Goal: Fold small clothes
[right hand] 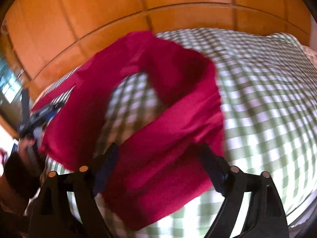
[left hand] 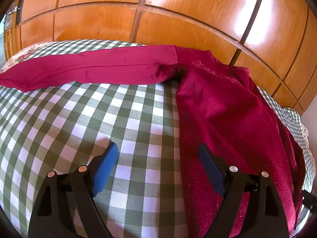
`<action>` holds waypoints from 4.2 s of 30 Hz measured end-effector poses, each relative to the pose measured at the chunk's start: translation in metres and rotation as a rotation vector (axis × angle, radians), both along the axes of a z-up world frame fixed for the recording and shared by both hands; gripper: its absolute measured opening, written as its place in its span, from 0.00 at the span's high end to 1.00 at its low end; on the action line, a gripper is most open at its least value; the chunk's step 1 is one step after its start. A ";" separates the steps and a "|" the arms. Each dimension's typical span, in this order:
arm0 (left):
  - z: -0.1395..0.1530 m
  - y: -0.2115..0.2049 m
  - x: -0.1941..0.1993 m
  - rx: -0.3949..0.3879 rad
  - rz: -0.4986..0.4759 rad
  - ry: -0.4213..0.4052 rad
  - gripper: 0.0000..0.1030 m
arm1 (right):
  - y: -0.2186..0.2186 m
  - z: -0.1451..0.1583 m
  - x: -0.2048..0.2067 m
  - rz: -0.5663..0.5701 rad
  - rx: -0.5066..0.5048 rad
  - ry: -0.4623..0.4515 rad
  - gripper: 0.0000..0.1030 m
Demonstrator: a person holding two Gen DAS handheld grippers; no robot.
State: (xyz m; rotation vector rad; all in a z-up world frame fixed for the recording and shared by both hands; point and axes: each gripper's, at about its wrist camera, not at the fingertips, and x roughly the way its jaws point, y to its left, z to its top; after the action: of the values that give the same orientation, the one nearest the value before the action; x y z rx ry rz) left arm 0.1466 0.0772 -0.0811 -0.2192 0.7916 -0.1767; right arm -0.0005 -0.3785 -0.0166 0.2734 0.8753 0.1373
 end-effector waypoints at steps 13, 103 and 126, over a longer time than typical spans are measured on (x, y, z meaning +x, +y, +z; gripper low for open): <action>0.000 0.001 0.001 -0.007 0.004 0.000 0.20 | -0.005 -0.009 0.009 0.001 -0.284 0.012 0.86; 0.003 0.081 -0.008 0.167 0.331 0.038 0.95 | -0.003 -0.020 0.115 -0.164 -0.113 -0.076 0.07; 0.004 0.072 -0.024 0.103 0.262 0.033 0.95 | 0.060 0.015 0.052 0.441 0.306 0.038 0.91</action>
State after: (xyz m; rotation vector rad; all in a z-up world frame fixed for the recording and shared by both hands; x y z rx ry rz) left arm 0.1222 0.1497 -0.0769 -0.2271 0.7949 0.1149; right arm 0.0511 -0.3190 -0.0020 0.3653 0.9418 0.6817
